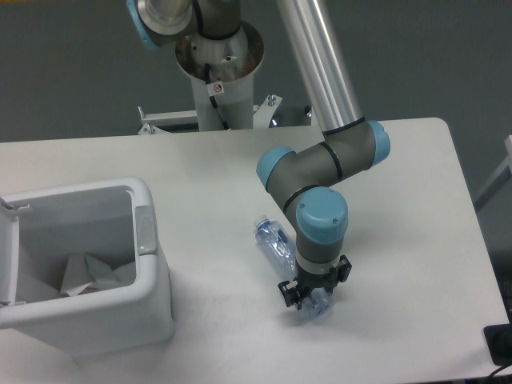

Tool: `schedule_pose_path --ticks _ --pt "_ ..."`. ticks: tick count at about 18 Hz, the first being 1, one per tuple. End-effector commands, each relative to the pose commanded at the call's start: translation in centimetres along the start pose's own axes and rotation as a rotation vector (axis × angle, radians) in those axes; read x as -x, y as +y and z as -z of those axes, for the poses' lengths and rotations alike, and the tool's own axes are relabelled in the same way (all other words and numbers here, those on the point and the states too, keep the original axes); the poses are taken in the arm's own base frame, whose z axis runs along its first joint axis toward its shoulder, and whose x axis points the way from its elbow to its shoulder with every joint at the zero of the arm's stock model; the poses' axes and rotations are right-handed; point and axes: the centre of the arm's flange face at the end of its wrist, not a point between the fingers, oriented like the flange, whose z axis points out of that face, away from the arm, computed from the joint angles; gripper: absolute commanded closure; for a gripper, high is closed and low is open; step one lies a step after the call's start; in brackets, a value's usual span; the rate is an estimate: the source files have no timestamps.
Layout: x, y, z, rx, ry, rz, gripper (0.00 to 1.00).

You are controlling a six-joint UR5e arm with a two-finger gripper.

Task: Place the trash in the trash can
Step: 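Close the gripper around the bottle's end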

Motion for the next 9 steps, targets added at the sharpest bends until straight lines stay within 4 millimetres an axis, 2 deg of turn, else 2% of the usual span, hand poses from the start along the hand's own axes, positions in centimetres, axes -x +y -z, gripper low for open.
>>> schedule_pose_path --ticks 6,9 --pt "0.0 -0.4 1.5 -0.028 0.000 -0.004 0.36" --pt "0.0 -0.4 2.0 -0.034 0.000 -0.004 0.41"
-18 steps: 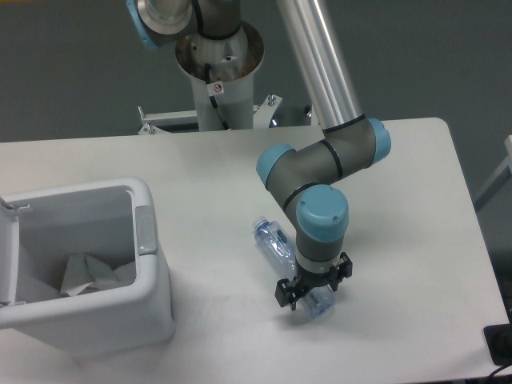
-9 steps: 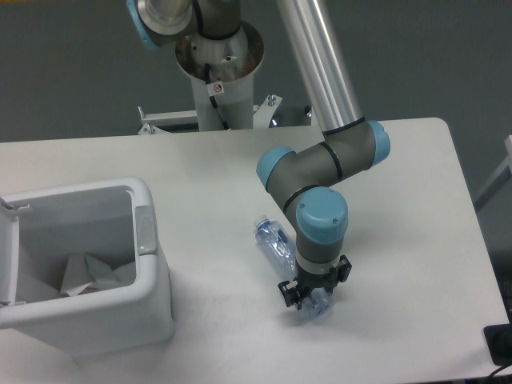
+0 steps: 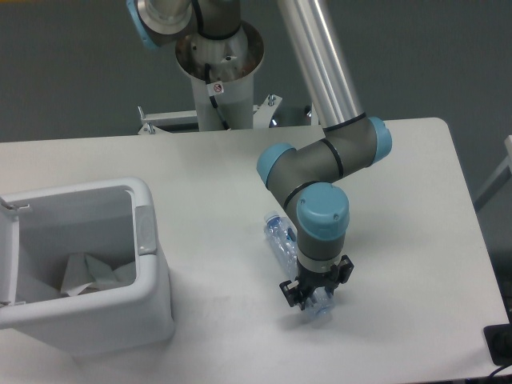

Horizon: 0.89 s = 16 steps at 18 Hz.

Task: Place the trash in the trash can
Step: 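Close the gripper around the bottle's end, then lift the bottle and carry it over the trash bin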

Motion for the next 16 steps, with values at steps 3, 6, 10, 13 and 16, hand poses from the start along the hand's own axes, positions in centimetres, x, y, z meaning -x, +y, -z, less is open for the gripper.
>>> schedule_pose_path --ticks 3,6,10,13,16 --pt "0.0 -0.4 1.8 -0.028 0.001 0.001 0.41" --pt "-0.5 -2.3 10.1 -0.171 0.012 -0.006 0.41" --pt "-1.9 -5.0 19.4 -0.358 0.131 -0.024 0.40" --pt "-3.5 -5.5 27.7 -0.515 0.262 -0.064 0.41" --pt "-4.9 -4.9 33.4 -0.638 0.378 -0.122 0.41"
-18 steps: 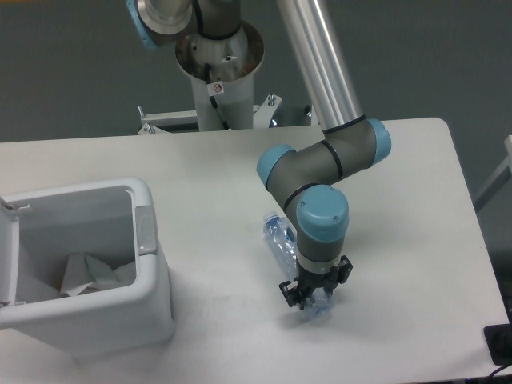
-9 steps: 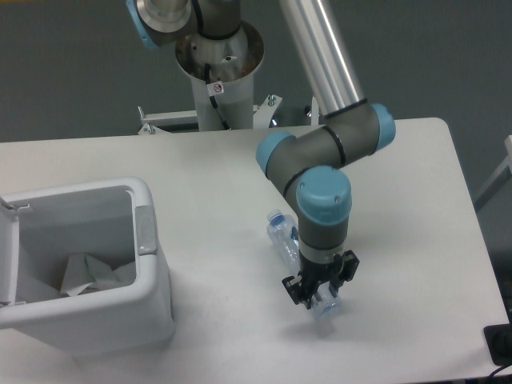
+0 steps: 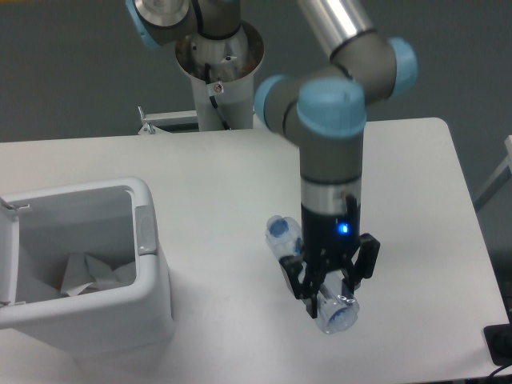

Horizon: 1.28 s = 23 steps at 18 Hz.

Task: Place the trash in the trash can
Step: 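Lift the bottle and carry it over the trash bin, then lower the bottle into the bin and open the gripper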

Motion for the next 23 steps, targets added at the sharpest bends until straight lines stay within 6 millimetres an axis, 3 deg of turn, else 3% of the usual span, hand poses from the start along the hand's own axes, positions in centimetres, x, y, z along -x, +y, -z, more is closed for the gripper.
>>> schedule_pose_path --ticks 1,3,5,9,12,16,19,22,23 --pt "-0.9 -0.6 1.0 -0.025 0.022 -0.012 0.40" --pt "-5.2 -1.9 3.2 -0.069 0.073 -0.066 0.40" --pt "-10.1 -1.8 3.7 -0.081 0.126 -0.118 0.40" --pt "-16.3 -0.4 4.0 -0.068 0.199 -0.173 0.40" --pt "-18.0 0.5 3.2 -0.048 0.223 -0.186 0.40" --pt "-21.3 3.7 0.6 0.021 0.267 -0.208 0.40" --pt "-22.4 6.3 -2.7 0.087 0.288 -0.212 0.39" --pt "-22.8 6.9 -3.5 0.102 0.295 -0.213 0.37" --pt "-23.2 7.3 -3.6 0.108 0.301 -0.216 0.32"
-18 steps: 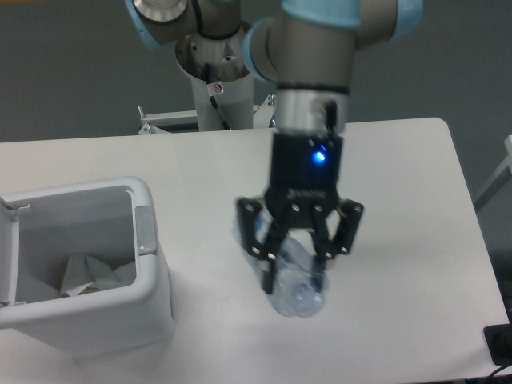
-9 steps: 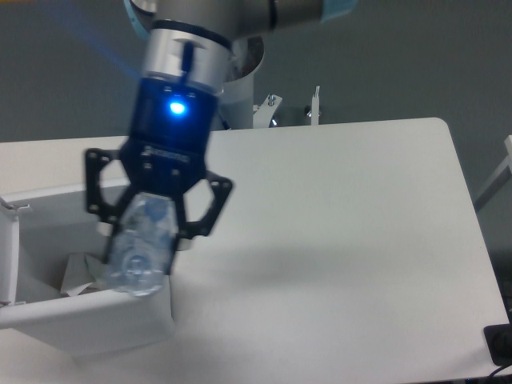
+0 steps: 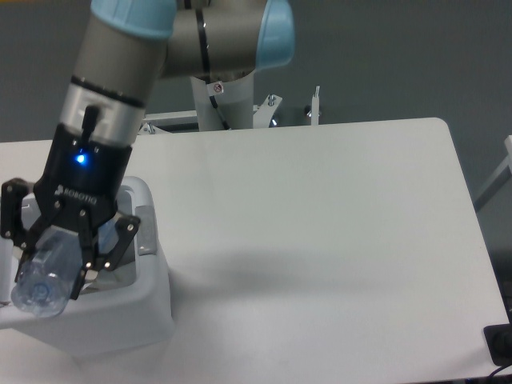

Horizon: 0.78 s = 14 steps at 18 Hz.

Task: Place the trash in the trash can
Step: 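Lower the bottle into the bin and open the gripper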

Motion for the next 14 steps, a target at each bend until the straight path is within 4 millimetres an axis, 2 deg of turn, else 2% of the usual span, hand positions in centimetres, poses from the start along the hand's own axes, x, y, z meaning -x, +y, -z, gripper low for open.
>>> schedule_pose_path --ticks 1,2,5,8,9,10,12,14 --pt "-0.2 0.5 0.0 0.008 0.000 -0.001 0.06" --pt "-0.6 0.4 0.6 0.002 0.000 -0.007 0.00" --pt "-1.4 0.2 2.3 -0.014 -0.001 -0.003 0.00" --pt "0.5 -0.6 3.4 -0.034 -0.034 0.012 0.00" --pt "1.5 -1.1 4.9 -0.054 -0.055 0.020 0.00" --pt "3.1 -1.4 6.0 -0.068 -0.079 0.033 0.00" --pt "9.2 -1.2 7.8 -0.074 -0.197 0.088 0.00" --pt "14.3 -1.6 10.5 -0.088 -0.319 0.096 0.00"
